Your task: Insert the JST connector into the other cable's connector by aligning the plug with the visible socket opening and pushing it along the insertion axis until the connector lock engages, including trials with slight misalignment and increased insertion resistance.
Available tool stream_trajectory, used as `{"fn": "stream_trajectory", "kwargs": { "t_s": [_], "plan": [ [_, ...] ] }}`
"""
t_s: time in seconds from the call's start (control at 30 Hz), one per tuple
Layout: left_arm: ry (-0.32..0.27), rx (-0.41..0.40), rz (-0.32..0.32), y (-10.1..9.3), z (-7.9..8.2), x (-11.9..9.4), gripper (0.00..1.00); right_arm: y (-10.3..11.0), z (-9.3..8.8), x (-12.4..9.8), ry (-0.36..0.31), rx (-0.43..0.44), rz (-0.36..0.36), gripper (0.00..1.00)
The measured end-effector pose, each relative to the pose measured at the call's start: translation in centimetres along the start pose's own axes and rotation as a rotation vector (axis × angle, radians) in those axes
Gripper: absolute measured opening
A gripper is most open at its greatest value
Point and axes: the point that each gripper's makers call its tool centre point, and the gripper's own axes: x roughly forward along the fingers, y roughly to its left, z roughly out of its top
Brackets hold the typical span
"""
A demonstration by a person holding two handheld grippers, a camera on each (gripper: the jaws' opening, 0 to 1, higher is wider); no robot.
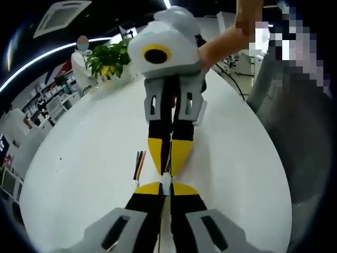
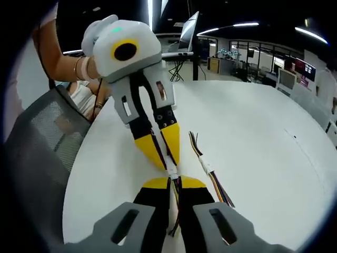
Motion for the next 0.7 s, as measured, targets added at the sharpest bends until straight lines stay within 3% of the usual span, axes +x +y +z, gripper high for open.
{"fn": "stream_trajectory", "kwargs": {
  "t_s": [0.17,0.7],
  "plan": [
    [0.003,-0.030,0.015,0.6,-0.1,0.1,0.00,-0.9,0.1,0.4,-0.001,-0.001,-0.004,0.01],
    [0.012,-0.124,0.025,1.1,-2.1,1.5,0.00,-0.4,-0.9,1.8,0.045,-0.037,0.038,0.02]
  ]
}}
